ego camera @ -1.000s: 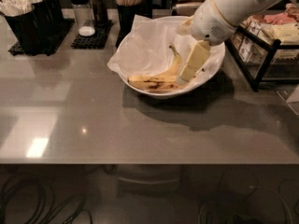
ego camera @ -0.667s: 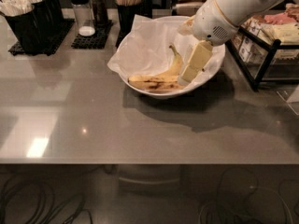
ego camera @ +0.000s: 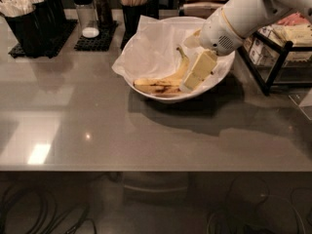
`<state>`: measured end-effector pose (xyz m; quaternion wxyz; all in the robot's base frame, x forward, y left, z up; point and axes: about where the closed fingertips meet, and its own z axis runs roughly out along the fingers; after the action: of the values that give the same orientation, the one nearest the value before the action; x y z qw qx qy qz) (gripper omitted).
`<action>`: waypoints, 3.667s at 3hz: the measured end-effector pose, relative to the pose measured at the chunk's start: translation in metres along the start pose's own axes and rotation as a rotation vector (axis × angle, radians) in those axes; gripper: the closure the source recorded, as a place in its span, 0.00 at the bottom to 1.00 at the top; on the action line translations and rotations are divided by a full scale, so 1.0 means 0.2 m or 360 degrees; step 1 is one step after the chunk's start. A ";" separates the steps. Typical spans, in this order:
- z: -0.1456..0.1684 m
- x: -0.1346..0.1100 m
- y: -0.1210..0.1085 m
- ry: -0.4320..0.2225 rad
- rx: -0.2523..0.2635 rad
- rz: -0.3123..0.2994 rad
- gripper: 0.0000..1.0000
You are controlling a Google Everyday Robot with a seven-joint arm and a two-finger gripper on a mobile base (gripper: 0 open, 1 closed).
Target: Pick banana from white bowl
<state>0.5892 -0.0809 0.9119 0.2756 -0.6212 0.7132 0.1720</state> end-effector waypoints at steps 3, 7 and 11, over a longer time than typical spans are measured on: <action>0.04 0.02 0.00 0.0009 -0.0026 0.0015 0.21; 0.21 0.10 -0.02 0.0032 -0.0112 0.0088 0.33; 0.26 0.15 0.01 0.0082 -0.0200 0.0156 0.48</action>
Offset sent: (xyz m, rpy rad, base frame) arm 0.0000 0.0000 0.0000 0.0000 0.0000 0.0000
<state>0.5952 -0.0739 0.8513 0.2088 -0.6058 0.7374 0.2137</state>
